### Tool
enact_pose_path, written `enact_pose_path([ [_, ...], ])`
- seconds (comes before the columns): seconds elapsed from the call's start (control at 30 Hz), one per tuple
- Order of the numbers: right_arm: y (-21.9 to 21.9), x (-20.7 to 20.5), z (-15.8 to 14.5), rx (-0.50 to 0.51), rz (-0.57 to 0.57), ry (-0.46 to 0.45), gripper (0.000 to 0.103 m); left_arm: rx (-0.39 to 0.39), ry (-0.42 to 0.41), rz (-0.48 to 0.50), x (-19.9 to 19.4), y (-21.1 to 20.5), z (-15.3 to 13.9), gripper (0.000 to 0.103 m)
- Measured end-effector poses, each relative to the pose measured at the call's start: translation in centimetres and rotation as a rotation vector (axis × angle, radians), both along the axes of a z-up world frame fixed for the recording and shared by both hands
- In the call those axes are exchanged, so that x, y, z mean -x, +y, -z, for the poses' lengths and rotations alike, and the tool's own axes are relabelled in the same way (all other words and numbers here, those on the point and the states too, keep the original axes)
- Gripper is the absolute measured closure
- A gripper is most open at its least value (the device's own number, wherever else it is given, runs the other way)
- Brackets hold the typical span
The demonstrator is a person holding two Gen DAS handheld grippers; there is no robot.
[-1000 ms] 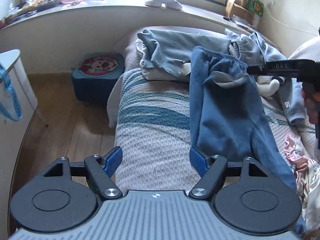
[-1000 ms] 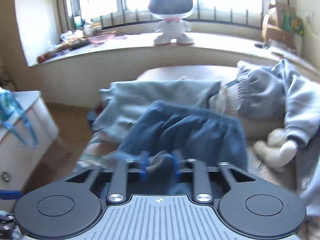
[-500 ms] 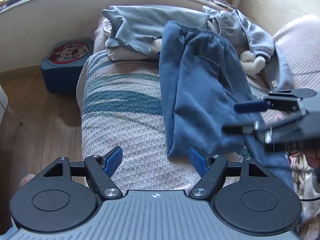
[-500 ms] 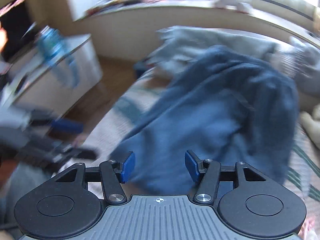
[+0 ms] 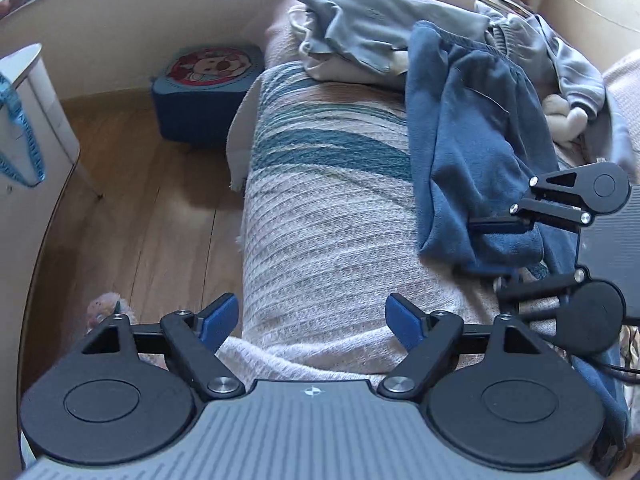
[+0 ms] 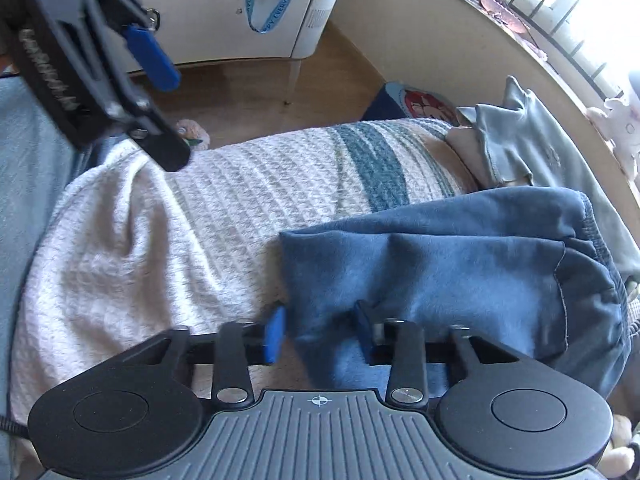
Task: Fold clothes
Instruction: 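Lift the cuffs with the right gripper and carry them onto the waistband, then open the right gripper to release the cuffs on the waistband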
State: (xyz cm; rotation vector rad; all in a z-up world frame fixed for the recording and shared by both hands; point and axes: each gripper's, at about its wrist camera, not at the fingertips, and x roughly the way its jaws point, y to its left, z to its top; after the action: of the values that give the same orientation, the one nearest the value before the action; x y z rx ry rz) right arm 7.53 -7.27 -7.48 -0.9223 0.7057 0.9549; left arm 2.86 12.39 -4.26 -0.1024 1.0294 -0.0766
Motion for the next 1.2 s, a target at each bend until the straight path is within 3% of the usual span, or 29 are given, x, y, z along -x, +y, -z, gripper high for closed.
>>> enact_pose_path([
  [0.07, 0.0, 0.0, 0.0, -0.005, 0.013, 0.003, 0.092, 0.005, -0.002, 0.002, 0.1, 0.0, 0.0, 0.024],
  [0.13, -0.1, 0.3, -0.2, -0.012, 0.018, 0.001, 0.098, 0.002, -0.012, 0.012, 0.3, -0.2, -0.2, 0.024],
  [0.3, -0.2, 1.0, -1.8, -0.042, 0.003, 0.045, 0.099, 0.007, -0.03, 0.008, 0.9, 0.0, -0.7, 0.024],
  [0.53, -0.8, 3.8, -5.8, -0.117, -0.062, 0.278, 0.099, -0.003, -0.069, -0.02, 2.3, 0.5, -2.2, 0.024],
  [0.67, -0.9, 6.3, -5.9, -0.142, -0.091, 0.421, 0.099, -0.013, -0.089, -0.029, 3.2, 0.6, -2.8, 0.024],
  [0.97, -0.1, 8.4, -0.9, -0.074, -0.035, 0.46, 0.098, -0.02, -0.086, -0.03, 4.4, 0.4, -2.8, 0.024],
  [1.2, -0.3, 8.5, -1.7, -0.117, -0.001, 0.444, 0.095, -0.022, -0.093, -0.028, 4.5, 0.2, -3.0, 0.023],
])
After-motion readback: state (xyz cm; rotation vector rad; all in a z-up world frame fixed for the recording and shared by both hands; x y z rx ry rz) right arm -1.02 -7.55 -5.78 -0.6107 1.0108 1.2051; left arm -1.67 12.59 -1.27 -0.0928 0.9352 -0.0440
